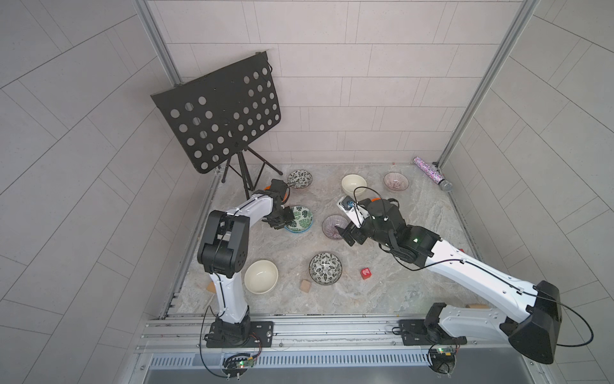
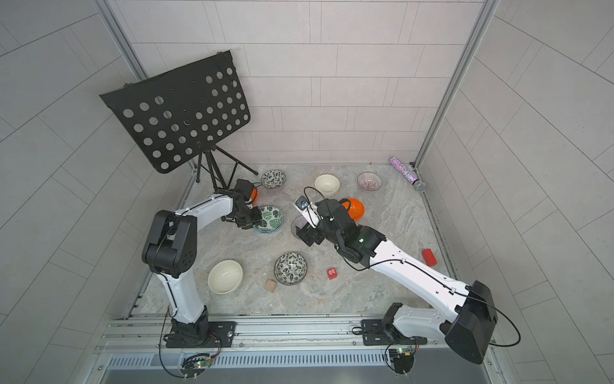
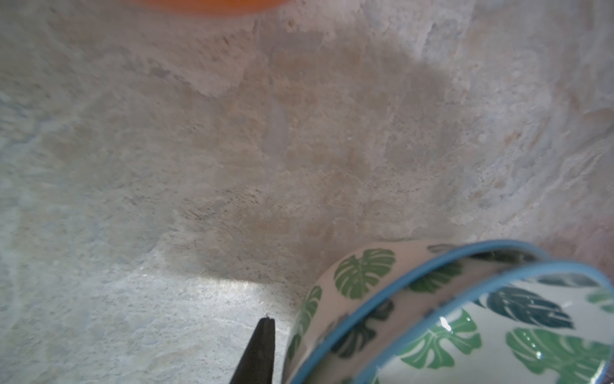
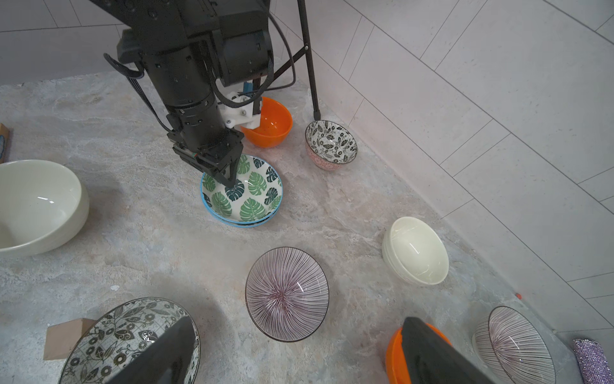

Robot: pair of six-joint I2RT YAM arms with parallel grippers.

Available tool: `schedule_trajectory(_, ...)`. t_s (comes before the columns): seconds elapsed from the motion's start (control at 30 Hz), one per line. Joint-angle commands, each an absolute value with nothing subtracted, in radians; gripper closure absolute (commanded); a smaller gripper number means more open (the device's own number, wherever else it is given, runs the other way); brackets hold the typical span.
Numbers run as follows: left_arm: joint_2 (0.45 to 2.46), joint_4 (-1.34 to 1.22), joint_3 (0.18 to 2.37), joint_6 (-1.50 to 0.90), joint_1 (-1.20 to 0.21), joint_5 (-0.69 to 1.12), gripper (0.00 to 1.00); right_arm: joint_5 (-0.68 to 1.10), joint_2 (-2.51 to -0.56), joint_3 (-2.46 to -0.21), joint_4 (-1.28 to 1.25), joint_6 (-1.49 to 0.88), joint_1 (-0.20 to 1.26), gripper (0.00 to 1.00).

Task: Stack the bowls
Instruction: Place the bowl on the bowl, then move the bowl to the center of the board.

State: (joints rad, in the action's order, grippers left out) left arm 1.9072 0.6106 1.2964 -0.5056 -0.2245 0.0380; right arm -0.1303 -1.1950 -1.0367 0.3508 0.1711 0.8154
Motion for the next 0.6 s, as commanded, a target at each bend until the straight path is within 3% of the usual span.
schedule_trajectory(0.0,1.937,0.58,1.3,-0.545,-0.231,0.048,0.73,-0.121,-1.169,-1.024,0.35,0.159,0.808,0.0)
schedule_trajectory(0.57,2.07,0.563,1.481,-0.611,-0.238,0.001,0.74,-0.102,-1.17,-1.006,0.347,0.159,0.779,0.0)
